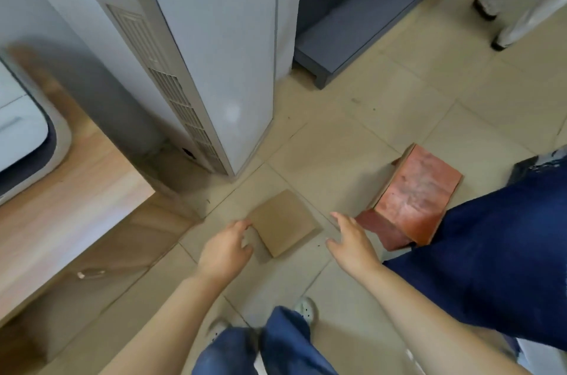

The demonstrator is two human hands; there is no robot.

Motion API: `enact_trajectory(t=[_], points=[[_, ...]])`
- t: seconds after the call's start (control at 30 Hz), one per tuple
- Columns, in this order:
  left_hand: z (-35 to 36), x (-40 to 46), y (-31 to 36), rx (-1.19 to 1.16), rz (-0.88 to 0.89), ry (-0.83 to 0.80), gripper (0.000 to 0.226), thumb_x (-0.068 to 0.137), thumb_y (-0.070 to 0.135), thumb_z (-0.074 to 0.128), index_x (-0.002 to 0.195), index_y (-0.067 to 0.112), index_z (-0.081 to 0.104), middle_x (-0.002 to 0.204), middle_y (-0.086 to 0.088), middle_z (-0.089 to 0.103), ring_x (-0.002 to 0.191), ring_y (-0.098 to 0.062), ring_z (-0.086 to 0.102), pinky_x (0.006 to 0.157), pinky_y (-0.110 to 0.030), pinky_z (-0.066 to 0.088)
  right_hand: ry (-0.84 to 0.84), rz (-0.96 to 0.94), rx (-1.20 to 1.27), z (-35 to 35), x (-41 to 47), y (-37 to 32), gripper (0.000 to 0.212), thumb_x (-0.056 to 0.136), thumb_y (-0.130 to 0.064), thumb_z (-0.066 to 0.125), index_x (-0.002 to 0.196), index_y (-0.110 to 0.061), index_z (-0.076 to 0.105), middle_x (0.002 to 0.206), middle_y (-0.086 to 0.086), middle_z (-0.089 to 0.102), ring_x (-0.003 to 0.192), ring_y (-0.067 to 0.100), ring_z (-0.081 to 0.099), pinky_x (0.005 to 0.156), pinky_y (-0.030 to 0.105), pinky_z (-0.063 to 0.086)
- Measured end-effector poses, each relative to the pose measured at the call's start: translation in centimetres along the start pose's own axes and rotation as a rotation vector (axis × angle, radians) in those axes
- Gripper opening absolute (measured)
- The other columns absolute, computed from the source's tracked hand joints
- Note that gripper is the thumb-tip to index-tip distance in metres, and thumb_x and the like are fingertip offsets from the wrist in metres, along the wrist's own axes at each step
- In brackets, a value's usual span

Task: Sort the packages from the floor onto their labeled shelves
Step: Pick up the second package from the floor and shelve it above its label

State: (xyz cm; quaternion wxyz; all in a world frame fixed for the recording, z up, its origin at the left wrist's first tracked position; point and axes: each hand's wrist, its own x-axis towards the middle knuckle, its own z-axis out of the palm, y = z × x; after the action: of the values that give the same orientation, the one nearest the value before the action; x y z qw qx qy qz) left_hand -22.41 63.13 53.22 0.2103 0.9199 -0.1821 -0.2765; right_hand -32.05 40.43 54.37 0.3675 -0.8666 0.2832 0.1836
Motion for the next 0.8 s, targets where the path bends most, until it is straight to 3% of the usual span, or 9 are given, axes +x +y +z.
enact_trajectory(t=[0.2,0.43,0.67,0.8], points=[[7.6,5.9,-3.3,-0.084,-0.129,-0.058,0.049,0.084,0.017,0.057,0.132,0.021,0.046,0.126,-0.001,0.056,0.108,-0.014,0.057,0.084,-0.025,0.043,-0.045,0.022,-0.023,3.5,8.9,5.0,0.060,0.088,-0.010,0.055,0.143,-0.014,0.030,0.145,0.009,0.037,0.134,0.022,0.035,0.106,0.027,0.027],[18.6,13.2,-11.1,-0.236,-0.277,-0.077,0.050,0.084,0.016,0.057,0.133,0.020,0.046,0.129,0.000,0.054,0.105,-0.014,0.058,0.074,-0.018,0.036,-0.053,0.092,-0.029,12.2,19.8,12.3,0.066,0.088,-0.009,0.053,0.145,-0.017,0.023,0.147,0.006,0.037,0.131,0.022,0.040,0.108,0.036,0.035],[30.7,20.4,-19.0,-0.362,-0.403,-0.087,0.059,0.083,0.015,0.057,0.138,0.024,0.037,0.131,-0.001,0.050,0.110,-0.016,0.054,0.082,-0.023,0.040,-0.047,0.133,-0.055,22.5,30.1,19.7,0.063,0.085,-0.012,0.052,0.143,-0.020,0.028,0.144,0.004,0.040,0.128,0.023,0.043,0.104,0.039,0.039],[37.2,24.7,-22.2,-0.417,-0.462,-0.128,0.067,0.081,0.017,0.059,0.141,0.021,0.031,0.138,-0.005,0.045,0.118,-0.020,0.050,0.094,-0.033,0.044,-0.062,0.147,-0.091,28.0,35.3,23.6,0.064,0.085,-0.013,0.052,0.142,-0.018,0.026,0.143,0.007,0.039,0.129,0.025,0.040,0.102,0.042,0.039]])
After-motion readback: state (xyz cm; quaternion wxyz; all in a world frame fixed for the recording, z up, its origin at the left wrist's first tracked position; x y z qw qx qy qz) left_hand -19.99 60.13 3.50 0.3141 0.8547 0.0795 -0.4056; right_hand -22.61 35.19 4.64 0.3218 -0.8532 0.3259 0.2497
